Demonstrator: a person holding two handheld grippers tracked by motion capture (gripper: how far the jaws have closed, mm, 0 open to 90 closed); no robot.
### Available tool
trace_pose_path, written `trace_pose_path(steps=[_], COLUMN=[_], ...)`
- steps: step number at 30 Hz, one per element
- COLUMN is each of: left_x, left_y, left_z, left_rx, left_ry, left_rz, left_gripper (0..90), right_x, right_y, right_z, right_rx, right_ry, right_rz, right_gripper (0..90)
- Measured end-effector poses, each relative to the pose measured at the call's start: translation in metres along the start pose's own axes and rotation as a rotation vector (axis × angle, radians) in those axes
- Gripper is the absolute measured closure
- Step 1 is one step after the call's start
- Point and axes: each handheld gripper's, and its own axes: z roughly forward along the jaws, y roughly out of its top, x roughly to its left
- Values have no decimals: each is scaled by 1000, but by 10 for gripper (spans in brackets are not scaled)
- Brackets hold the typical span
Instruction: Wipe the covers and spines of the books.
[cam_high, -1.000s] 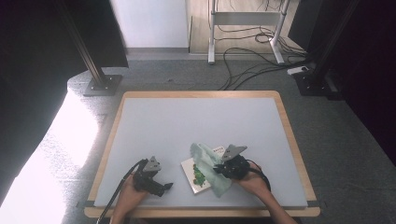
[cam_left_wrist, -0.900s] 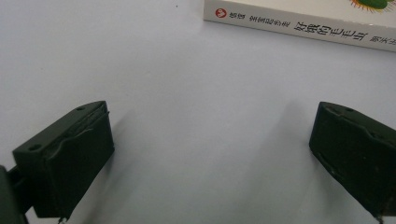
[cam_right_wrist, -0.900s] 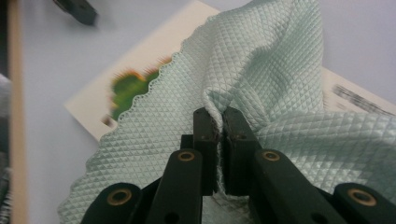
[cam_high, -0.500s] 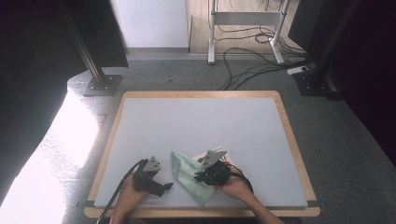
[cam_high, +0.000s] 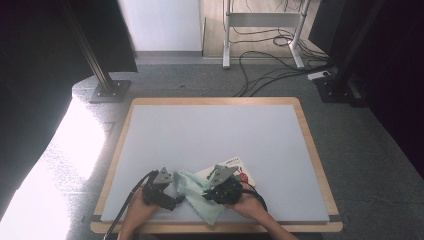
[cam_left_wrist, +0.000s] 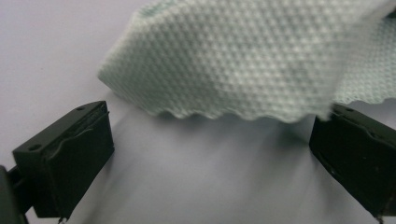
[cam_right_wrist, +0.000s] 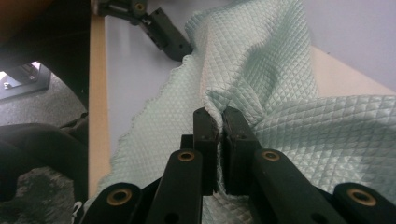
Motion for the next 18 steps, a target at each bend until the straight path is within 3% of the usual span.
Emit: trace_pose_path(steps=[11,18], left_x=[0,0], left_y=[0,0], left_z=[0,0], left_rx=[-1,-1], left_ry=[-1,0], left_rz=[1,0], left_gripper=[0,0], right_x=[15,8], right_y=[-7,-18], right_z=[-8,-19], right_rx=[16,9], right_ry=[3,-19], right_rz=[-27,28], right_gripper=[839,845])
